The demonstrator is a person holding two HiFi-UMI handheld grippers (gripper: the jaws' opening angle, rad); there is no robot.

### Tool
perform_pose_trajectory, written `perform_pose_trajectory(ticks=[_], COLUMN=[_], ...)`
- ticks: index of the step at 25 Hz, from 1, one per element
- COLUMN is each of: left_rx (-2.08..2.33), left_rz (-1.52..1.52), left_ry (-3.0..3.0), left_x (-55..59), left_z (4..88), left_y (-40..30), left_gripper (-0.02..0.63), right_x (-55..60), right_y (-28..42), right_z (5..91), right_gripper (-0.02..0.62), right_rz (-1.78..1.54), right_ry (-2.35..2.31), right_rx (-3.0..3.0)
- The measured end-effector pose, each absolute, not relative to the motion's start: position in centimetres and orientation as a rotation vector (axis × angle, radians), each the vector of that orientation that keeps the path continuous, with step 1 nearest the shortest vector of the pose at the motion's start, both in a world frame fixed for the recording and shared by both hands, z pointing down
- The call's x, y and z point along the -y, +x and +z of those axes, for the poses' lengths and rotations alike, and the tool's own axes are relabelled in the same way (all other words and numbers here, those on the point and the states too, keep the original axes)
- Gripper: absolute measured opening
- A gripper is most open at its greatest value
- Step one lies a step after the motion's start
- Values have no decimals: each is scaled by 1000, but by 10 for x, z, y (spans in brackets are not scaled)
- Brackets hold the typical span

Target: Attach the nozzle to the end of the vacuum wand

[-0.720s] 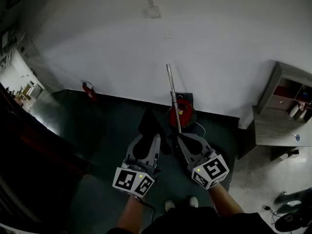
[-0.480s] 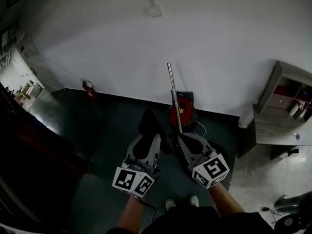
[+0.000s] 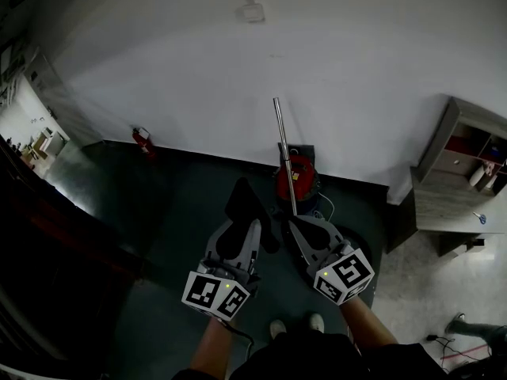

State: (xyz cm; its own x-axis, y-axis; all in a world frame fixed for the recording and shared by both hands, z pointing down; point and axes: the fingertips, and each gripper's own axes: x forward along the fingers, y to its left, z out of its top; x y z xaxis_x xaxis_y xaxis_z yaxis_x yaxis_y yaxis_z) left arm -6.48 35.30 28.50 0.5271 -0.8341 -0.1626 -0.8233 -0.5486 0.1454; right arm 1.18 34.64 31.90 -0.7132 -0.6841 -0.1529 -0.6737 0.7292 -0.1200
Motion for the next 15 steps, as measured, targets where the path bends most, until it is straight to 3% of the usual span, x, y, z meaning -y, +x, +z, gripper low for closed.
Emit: perform_pose_trajectory(ticks=[15], left_rx=[1389], left_rz=[-372], left_ry=[2692], left_x=[-349], left_z=[294], left_y=[-131], left_gripper=[87], right_x=[-347], right_y=[-48], right_z=[336], right_gripper=[17], right_rz=[-94], right_ry=[-1152], right_rx=[-2764])
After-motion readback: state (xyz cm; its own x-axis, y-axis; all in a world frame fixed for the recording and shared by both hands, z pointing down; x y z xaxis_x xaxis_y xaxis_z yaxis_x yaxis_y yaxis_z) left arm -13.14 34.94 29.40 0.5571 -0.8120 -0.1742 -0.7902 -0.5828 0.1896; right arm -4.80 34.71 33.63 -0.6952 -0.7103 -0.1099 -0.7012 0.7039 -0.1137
